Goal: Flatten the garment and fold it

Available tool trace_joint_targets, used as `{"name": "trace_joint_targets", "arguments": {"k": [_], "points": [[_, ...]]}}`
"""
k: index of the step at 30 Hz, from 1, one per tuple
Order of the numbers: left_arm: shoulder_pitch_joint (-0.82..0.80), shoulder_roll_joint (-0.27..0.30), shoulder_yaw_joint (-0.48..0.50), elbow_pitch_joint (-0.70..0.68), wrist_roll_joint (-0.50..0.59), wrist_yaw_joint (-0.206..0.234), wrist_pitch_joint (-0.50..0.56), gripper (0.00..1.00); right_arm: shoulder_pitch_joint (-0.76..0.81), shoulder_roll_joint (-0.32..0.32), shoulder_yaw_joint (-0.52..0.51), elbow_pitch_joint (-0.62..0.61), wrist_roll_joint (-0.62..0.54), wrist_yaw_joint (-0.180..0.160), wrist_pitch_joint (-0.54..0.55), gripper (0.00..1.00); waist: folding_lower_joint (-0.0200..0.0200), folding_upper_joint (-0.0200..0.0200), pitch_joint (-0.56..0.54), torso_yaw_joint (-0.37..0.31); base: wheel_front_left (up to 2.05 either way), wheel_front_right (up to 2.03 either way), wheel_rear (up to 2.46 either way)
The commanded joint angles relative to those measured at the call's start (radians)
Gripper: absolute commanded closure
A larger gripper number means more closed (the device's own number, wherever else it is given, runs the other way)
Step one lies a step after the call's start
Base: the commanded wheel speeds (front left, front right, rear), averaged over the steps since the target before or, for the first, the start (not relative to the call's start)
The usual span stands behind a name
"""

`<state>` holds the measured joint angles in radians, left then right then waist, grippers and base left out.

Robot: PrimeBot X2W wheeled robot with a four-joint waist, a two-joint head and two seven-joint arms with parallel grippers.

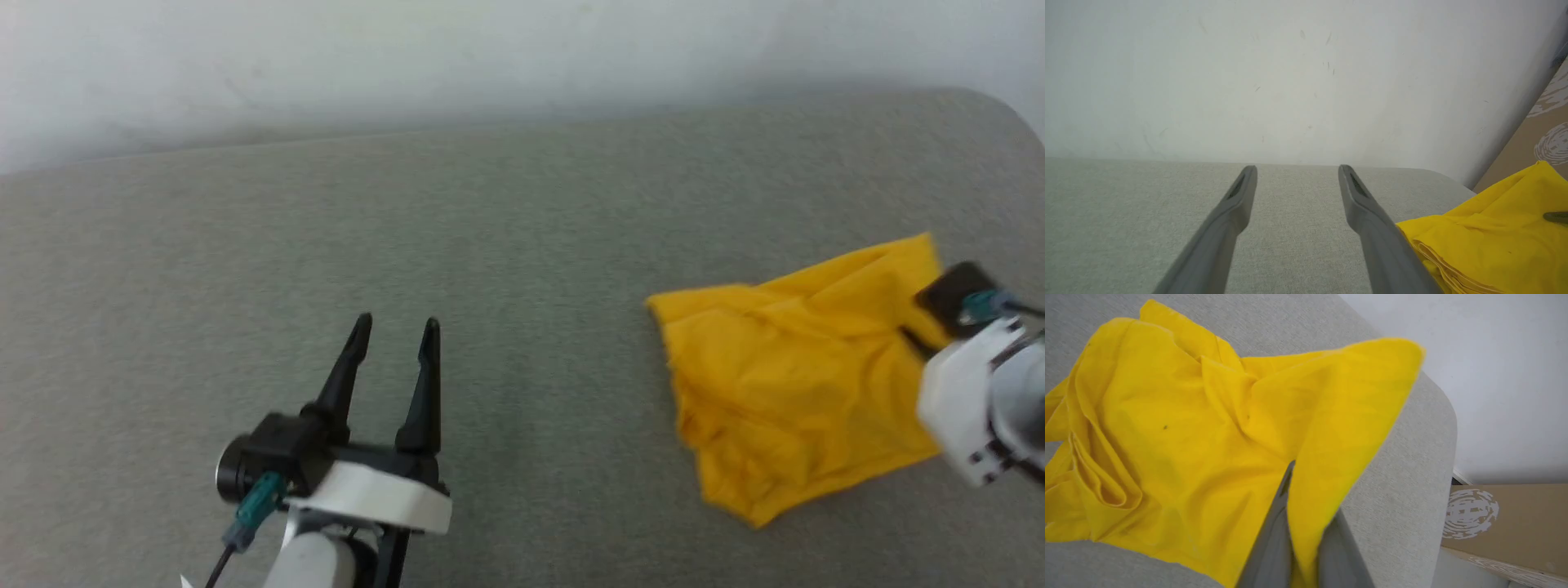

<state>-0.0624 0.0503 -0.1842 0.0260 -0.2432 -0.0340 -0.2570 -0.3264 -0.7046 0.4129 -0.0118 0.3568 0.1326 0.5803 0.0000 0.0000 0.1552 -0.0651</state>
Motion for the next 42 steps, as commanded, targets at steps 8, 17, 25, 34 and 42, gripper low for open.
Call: {"name": "trace_joint_targets", "arguments": {"k": [8, 17, 25, 34, 42], "points": [[-0.129, 0.000, -0.034, 0.013, 0.042, -0.019, -0.005, 0.00, -0.125, -0.205, -0.002, 0.131, -0.017, -0.002, -0.089, 1.00, 0.0000, 0.0000, 0.210, -0.181, 0.00, 0.00, 0.00], [-0.202, 0.000, -0.049, 0.017, 0.071, -0.044, -0.005, 0.00, -0.157, -0.214, -0.134, 0.403, -0.083, -0.002, -0.315, 1.00, 0.0000, 0.0000, 0.321, -0.162, 0.00, 0.00, 0.00], [-0.236, 0.000, -0.059, 0.018, 0.079, -0.053, -0.005, 0.00, -0.221, -0.170, -0.242, 0.593, -0.205, -0.002, -0.472, 1.00, 0.0000, 0.0000, 0.370, -0.138, 0.00, 0.00, 0.00], [-0.229, 0.000, -0.049, 0.034, 0.066, -0.051, -0.005, 0.00, -0.261, -0.119, -0.306, 0.713, -0.254, -0.002, -0.558, 0.00, 0.0000, 0.0000, 0.320, -0.122, 0.00, 0.00, 0.00], [-0.130, 0.000, -0.025, 0.051, 0.049, -0.029, -0.005, 0.00, -0.310, -0.029, -0.333, 0.657, -0.155, -0.002, -0.636, 0.00, 0.0000, 0.0000, 0.115, -0.119, 0.00, 0.00, 0.00]]}}
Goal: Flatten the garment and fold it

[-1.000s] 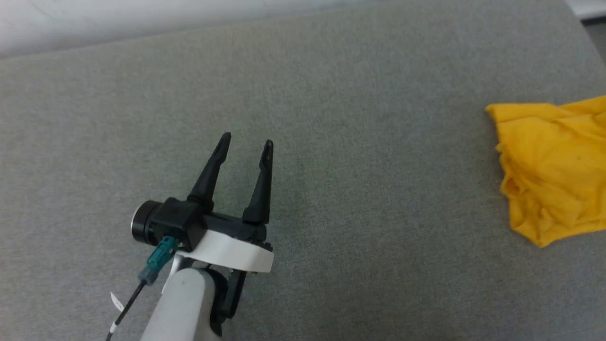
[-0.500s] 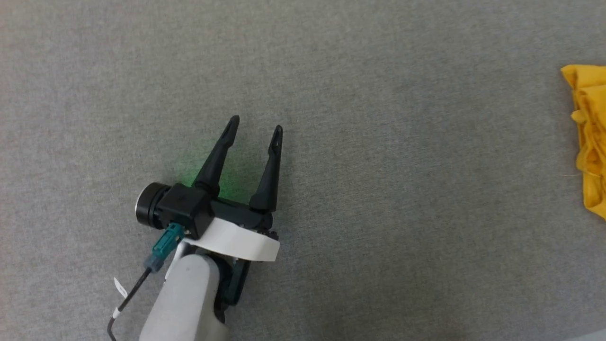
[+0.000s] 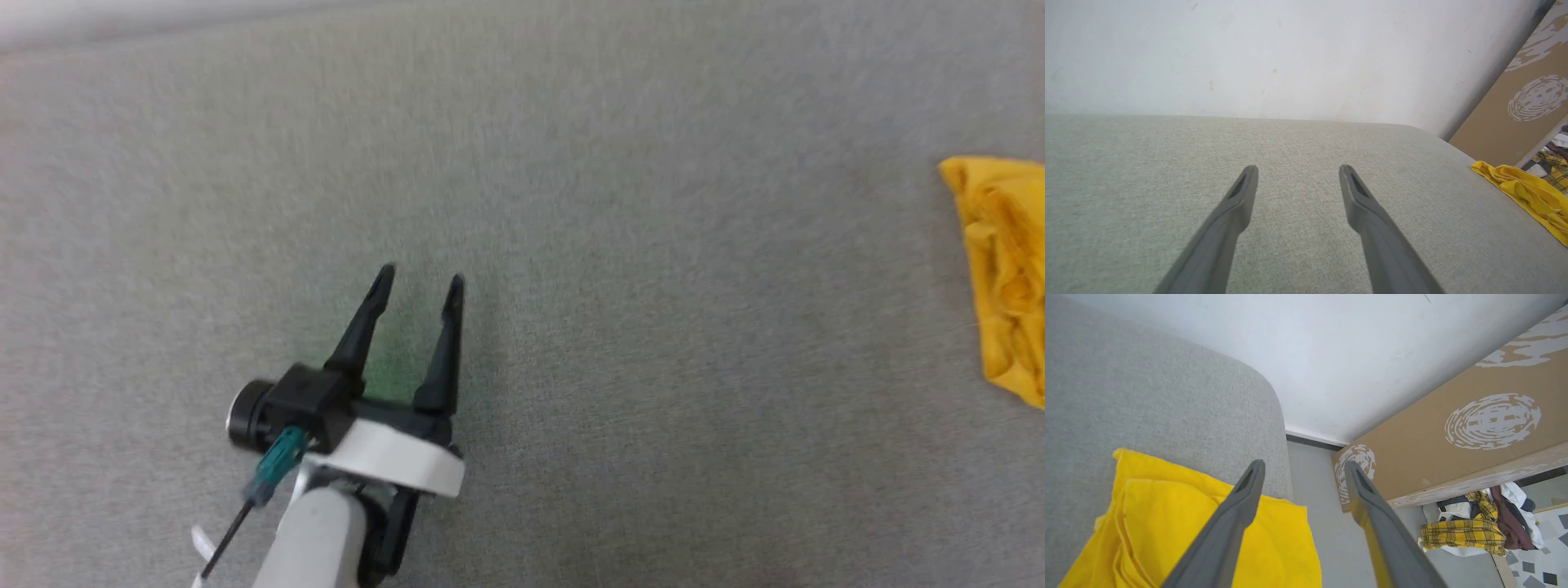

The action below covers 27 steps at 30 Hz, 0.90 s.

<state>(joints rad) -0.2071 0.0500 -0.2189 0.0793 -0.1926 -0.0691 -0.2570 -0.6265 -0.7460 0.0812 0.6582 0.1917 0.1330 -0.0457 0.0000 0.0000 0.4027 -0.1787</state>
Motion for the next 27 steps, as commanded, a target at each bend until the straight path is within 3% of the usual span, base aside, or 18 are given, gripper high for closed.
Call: {"name": "trace_joint_targets", "arguments": {"k": [1, 11, 20, 27], "points": [[0.029, 0.000, 0.017, -0.005, -0.001, 0.008, -0.005, 0.00, -0.007, 0.027, -0.001, -0.031, 0.021, -0.002, -0.021, 0.00, 0.0000, 0.0000, -0.158, -0.003, 0.00, 0.00, 0.00], [0.162, 0.000, 0.111, -0.039, 0.023, 0.045, -0.005, 0.00, 0.147, 0.197, -0.042, -0.296, 0.099, -0.002, -0.097, 0.00, 0.0000, 0.0000, -0.347, 0.068, 0.00, 0.00, 0.00], [0.242, 0.000, 0.164, -0.055, 0.031, 0.063, -0.005, 0.00, 0.372, 0.406, -0.155, -0.533, 0.092, -0.002, -0.107, 0.00, 0.0000, 0.0000, -0.413, 0.133, 0.00, 0.00, 0.00], [0.278, 0.000, 0.155, -0.030, 0.048, 0.093, -0.005, 0.00, 0.551, 0.566, -0.201, -0.635, 0.103, -0.002, -0.124, 0.00, 0.0000, 0.0000, -0.437, 0.183, 0.00, 0.00, 0.00]]}}
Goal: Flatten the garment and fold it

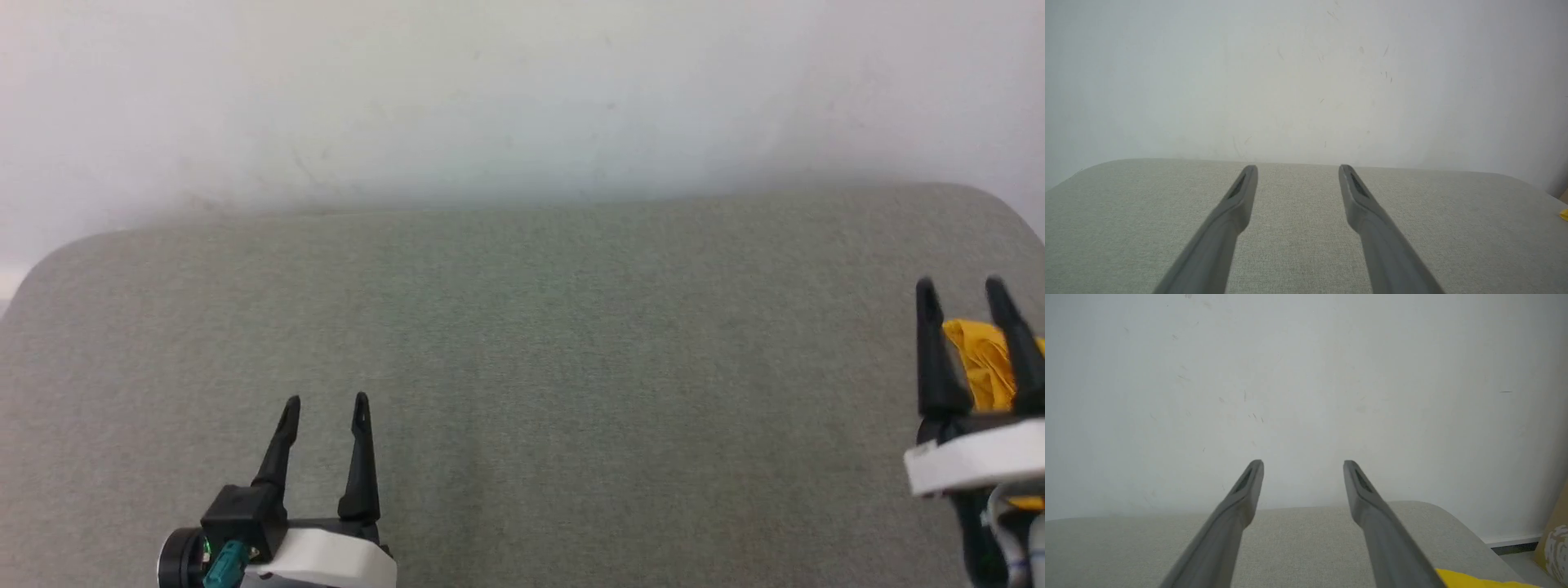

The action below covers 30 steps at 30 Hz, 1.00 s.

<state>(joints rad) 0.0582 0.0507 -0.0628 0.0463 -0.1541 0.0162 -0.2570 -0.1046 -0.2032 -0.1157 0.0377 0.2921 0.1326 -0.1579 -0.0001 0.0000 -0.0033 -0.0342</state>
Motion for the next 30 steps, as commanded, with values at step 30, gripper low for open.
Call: {"name": "trace_joint_targets", "arguments": {"k": [30], "points": [[0.077, 0.004, -0.011, 0.019, 0.050, 0.002, -0.005, 0.00, 0.217, 0.136, 0.061, 0.027, -0.045, -0.002, -0.075, 0.00, 0.0001, 0.0000, -0.074, 0.081, 0.00, 0.00, 0.00]]}}
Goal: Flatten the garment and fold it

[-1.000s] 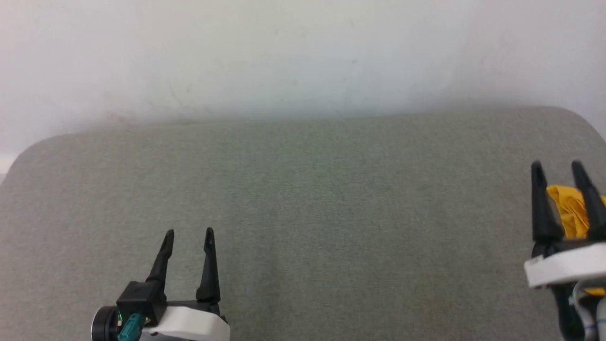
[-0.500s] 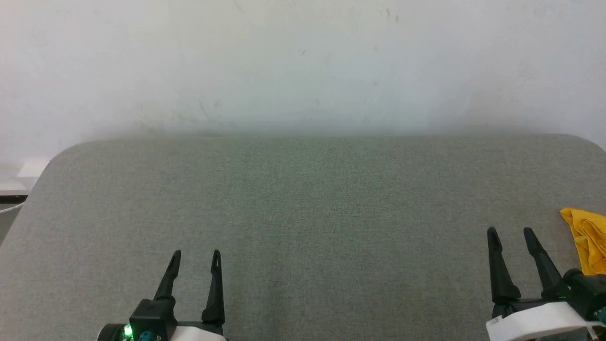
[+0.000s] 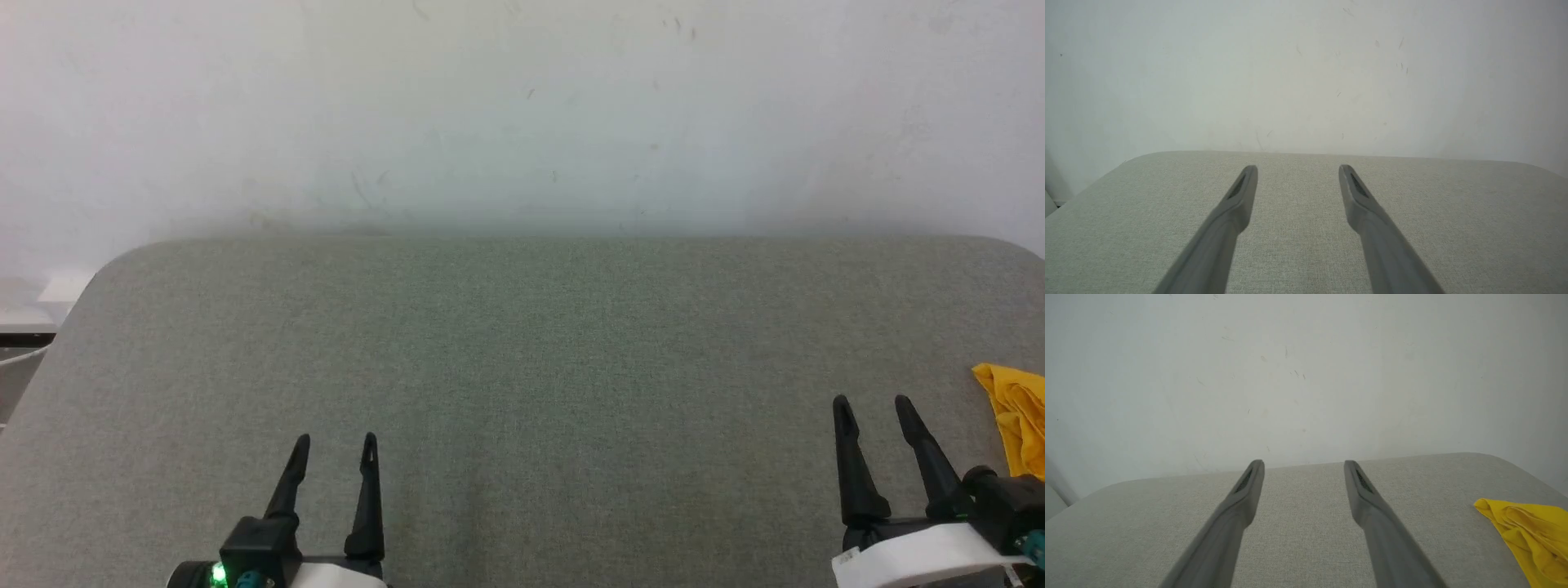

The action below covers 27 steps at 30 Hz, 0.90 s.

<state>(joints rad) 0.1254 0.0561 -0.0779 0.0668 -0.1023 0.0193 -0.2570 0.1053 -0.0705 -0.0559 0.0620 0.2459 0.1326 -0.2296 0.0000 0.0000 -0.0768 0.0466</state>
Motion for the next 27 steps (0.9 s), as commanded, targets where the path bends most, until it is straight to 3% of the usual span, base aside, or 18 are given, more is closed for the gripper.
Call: {"name": "trace_joint_targets", "arguments": {"k": [1, 27], "points": [[0.000, 0.000, 0.002, -0.003, -0.005, -0.001, 0.000, 1.00, 0.000, 0.000, 0.000, 0.001, 0.000, 0.000, 0.000, 1.00, 0.0000, 0.0000, 0.000, 0.000, 0.00, 0.00, 0.00], [-0.024, -0.001, 0.015, -0.015, 0.015, -0.004, 0.049, 1.00, -0.020, 0.003, 0.010, -0.011, -0.046, 0.000, 0.043, 1.00, 0.0000, 0.0000, 0.014, -0.009, 0.00, 0.00, 0.00]]}}
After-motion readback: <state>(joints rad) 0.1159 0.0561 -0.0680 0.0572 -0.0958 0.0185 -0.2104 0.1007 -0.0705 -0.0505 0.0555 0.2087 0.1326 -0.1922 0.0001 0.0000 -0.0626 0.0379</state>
